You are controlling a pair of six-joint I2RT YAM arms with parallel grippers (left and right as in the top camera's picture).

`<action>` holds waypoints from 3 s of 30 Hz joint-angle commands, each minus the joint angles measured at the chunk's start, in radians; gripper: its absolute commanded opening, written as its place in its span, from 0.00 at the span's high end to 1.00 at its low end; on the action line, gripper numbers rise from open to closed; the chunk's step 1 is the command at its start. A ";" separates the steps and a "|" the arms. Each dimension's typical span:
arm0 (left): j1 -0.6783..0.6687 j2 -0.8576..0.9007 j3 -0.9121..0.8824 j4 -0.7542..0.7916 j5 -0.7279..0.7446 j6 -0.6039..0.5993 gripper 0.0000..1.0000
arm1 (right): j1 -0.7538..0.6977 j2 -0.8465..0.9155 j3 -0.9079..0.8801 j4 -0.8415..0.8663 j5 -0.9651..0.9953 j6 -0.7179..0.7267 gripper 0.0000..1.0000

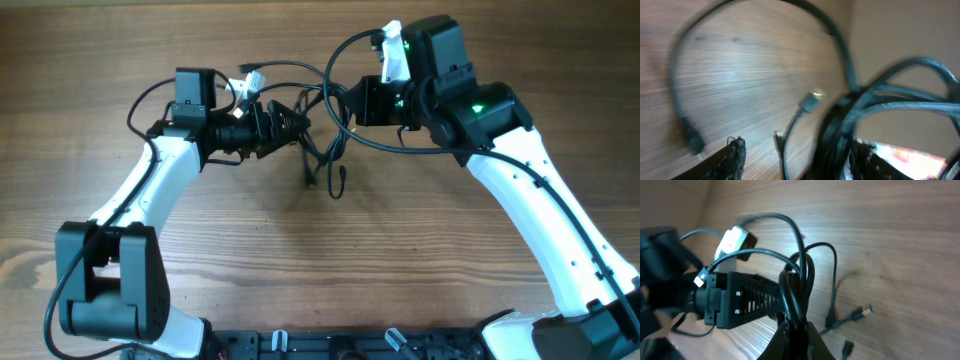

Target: Untangle cables

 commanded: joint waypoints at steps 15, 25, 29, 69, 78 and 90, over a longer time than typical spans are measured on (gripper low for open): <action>0.032 -0.003 0.001 0.145 0.190 0.135 0.27 | -0.002 0.058 0.001 0.008 -0.002 -0.018 0.96; -0.125 -0.002 0.001 0.119 0.029 0.177 0.27 | -0.002 0.081 0.001 0.034 -0.095 -0.048 0.96; -0.135 -0.002 0.001 0.045 -0.020 0.219 0.39 | -0.002 0.081 0.001 0.034 -0.095 -0.048 0.96; -0.244 -0.001 0.001 0.129 -0.418 -0.039 0.79 | -0.002 0.081 0.001 0.040 -0.192 -0.048 0.96; -0.211 -0.001 0.001 0.126 -0.459 -0.129 0.89 | -0.002 0.082 0.001 0.026 -0.180 -0.047 0.96; -0.179 -0.001 0.001 0.104 -0.458 -0.128 0.92 | -0.002 0.089 0.001 0.011 -0.056 -0.088 0.57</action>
